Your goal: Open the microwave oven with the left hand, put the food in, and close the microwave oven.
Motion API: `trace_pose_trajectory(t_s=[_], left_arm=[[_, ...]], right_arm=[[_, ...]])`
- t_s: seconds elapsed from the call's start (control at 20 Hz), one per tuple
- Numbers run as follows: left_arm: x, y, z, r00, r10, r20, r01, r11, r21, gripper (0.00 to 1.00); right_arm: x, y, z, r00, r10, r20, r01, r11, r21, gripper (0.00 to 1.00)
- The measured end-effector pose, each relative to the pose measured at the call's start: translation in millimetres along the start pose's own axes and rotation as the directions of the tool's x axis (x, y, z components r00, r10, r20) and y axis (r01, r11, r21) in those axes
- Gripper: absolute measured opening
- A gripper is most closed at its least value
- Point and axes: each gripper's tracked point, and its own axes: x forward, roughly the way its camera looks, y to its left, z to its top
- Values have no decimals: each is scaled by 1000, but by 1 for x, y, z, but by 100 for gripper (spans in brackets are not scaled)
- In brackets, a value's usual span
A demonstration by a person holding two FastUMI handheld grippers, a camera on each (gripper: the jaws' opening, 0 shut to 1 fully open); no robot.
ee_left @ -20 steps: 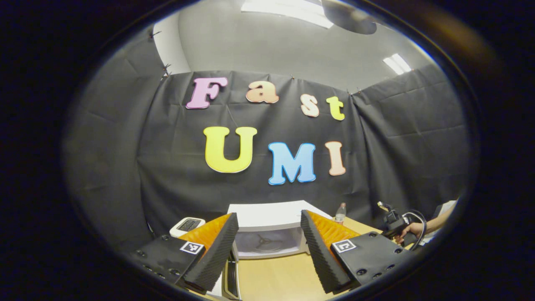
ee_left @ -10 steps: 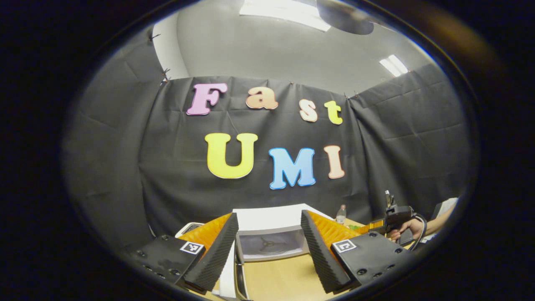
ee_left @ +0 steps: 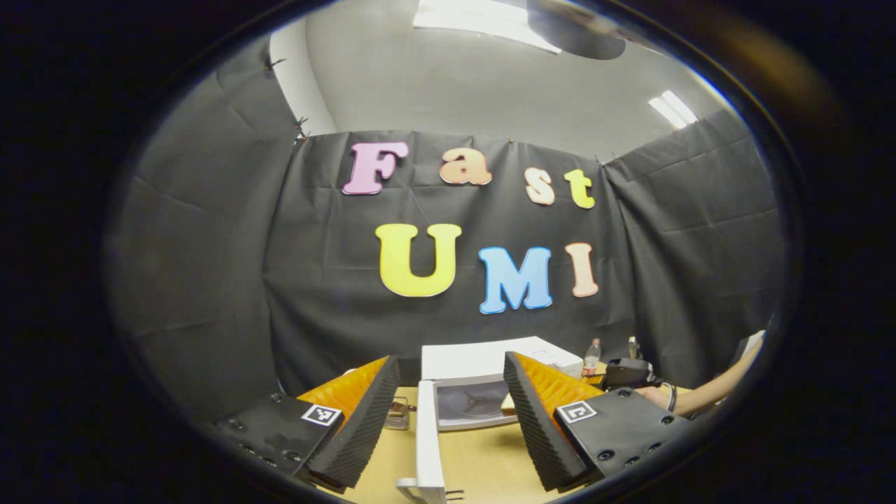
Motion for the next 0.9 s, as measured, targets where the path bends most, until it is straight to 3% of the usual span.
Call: trace_pose_trajectory(t_s=[0.4, 0.7, 0.9], left_arm=[[-20, 61, -15, 991, 125, -45, -126, 992, -10, 96], [-40, 109, -25, 966, 239, -96, -239, 971, 13, 96], [-41, 123, -39, 955, 262, -141, -260, 965, 33, 96]], right_arm=[[95, -21, -9, 992, -81, 100, 70, 992, 105, 22], [160, -30, -7, 966, -111, 232, 68, 980, 186, 22], [192, -42, -8, 950, -142, 278, 78, 970, 228, 22]])
